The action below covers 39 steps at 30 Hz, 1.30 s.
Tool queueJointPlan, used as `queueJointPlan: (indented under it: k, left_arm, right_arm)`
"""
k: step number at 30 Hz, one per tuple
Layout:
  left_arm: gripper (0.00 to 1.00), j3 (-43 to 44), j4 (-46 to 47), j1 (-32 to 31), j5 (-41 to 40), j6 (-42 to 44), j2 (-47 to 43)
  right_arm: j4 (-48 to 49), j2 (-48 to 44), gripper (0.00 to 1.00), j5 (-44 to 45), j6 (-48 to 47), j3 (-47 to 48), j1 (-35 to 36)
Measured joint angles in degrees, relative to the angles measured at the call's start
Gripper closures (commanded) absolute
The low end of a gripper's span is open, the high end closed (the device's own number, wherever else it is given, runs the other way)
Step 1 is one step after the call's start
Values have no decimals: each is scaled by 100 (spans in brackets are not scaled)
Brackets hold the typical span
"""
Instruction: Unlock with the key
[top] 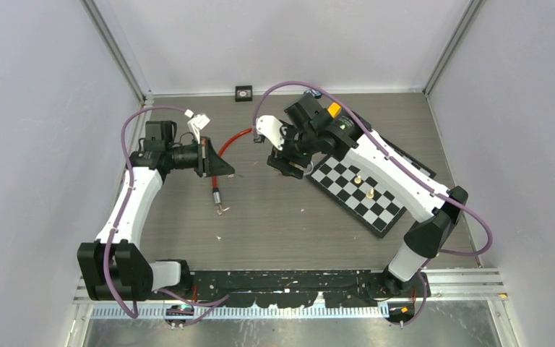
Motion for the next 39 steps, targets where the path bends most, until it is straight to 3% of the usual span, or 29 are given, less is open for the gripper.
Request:
queueJointPlan:
  k: [8, 20, 30, 39]
  left_arm:
    - [100, 48, -114, 0, -111, -181, -240]
    - [100, 673, -920, 0, 125, -721, -645]
    - [100, 1045, -2197, 0, 107, -619, -944]
    - [100, 1250, -2500, 0, 94, -546, -1163]
  right_arm:
    - [-33, 111, 99, -195, 57, 221, 297]
    - [481, 111, 99, 442, -205, 214, 1766]
    - [817, 83, 99, 896, -295, 127, 1897]
    - [949, 9, 99, 1193, -278, -227, 1908]
